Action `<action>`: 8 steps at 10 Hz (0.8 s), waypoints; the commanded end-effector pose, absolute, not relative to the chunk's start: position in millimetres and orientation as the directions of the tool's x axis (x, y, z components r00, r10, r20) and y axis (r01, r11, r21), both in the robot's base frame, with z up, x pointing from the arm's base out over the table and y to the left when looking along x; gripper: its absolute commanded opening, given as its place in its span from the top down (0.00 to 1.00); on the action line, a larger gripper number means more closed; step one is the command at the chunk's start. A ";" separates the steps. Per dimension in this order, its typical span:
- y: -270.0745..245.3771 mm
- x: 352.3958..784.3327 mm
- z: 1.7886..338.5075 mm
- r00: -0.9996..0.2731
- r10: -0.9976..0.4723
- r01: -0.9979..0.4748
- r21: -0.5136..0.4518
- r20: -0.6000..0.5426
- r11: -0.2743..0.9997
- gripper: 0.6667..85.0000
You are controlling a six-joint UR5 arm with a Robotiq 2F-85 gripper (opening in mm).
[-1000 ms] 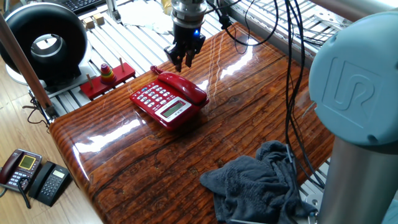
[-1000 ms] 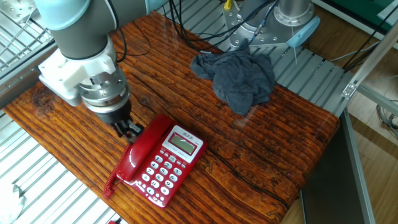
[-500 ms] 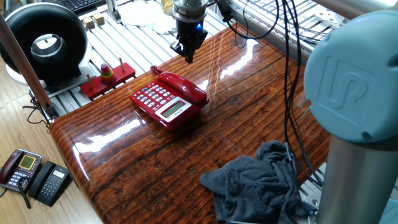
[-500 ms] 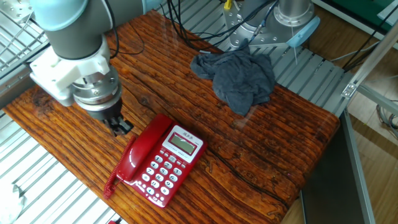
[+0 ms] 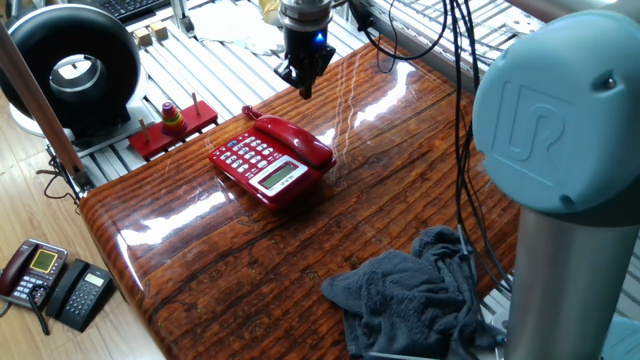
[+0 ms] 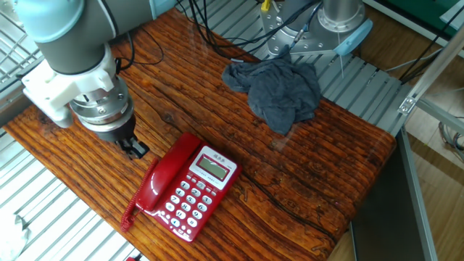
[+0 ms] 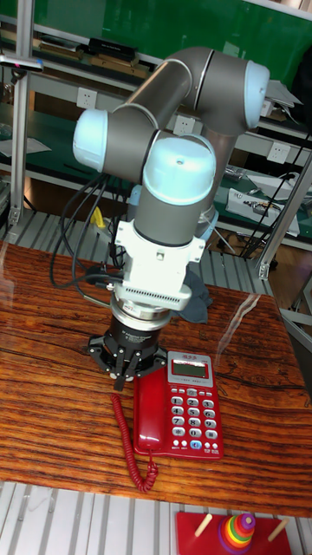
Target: Place the handset of the telephone on the corresponding phone cradle
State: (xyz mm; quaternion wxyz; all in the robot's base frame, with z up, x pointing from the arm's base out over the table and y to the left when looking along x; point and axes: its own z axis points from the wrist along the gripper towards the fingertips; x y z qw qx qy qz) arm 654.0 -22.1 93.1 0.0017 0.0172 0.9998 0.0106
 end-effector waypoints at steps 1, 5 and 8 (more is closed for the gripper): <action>-18.2 653.6 93.3 -0.999 0.052 0.053 0.048 0.012 0.997 1.00; -19.9 654.6 90.6 -0.999 0.051 0.051 0.046 0.016 0.998 1.00; -18.4 654.1 88.6 -0.998 0.052 0.053 0.061 0.020 0.997 1.00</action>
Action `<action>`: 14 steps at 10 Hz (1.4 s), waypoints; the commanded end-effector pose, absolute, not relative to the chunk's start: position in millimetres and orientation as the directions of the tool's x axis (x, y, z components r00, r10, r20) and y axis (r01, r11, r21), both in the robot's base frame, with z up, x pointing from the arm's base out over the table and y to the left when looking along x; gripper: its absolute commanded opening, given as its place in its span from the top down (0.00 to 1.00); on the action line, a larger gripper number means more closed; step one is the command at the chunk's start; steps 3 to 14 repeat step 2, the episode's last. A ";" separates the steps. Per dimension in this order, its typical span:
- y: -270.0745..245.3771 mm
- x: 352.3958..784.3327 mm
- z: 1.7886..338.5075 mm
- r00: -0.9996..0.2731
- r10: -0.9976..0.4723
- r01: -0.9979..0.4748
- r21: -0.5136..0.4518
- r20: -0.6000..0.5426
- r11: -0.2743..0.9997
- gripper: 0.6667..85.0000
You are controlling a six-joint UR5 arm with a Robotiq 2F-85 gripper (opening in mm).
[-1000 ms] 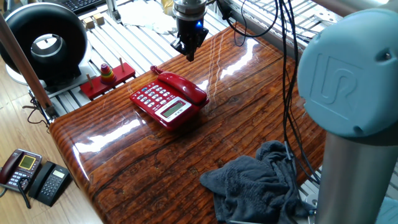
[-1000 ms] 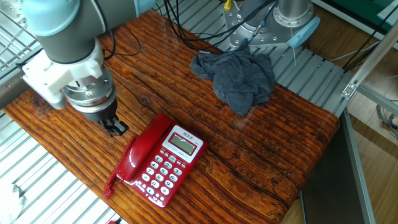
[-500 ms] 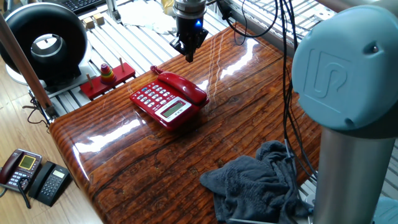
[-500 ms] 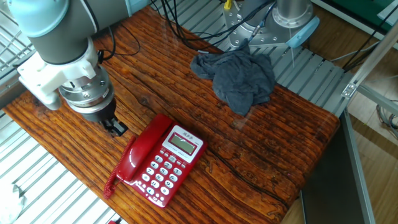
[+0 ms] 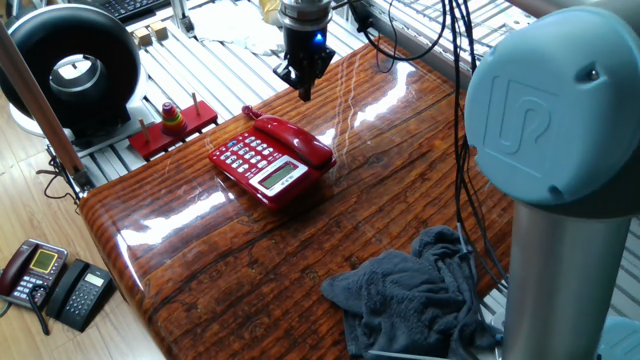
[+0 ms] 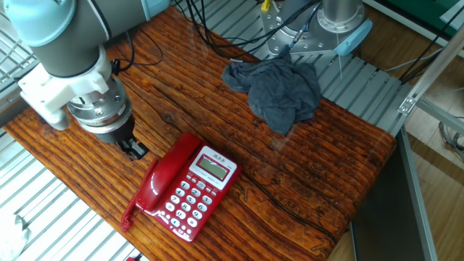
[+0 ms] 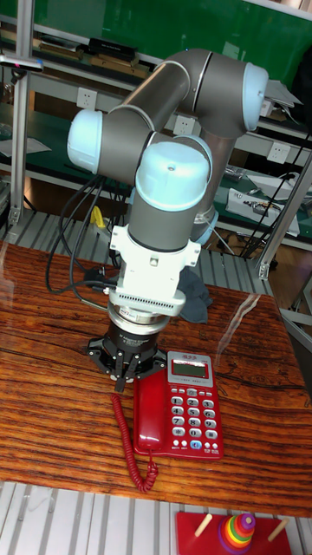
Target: Place the handset of the telephone on the corresponding phone cradle
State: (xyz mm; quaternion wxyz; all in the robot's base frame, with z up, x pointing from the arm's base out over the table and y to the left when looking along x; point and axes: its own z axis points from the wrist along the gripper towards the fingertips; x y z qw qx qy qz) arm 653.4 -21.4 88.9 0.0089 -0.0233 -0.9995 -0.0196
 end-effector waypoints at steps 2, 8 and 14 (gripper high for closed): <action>-16.0 654.6 88.1 -0.998 0.052 0.053 0.072 0.021 0.996 1.00; -16.0 654.6 88.1 -0.998 0.052 0.053 0.072 0.021 0.996 1.00; -16.0 654.6 88.1 -0.998 0.052 0.053 0.072 0.021 0.996 1.00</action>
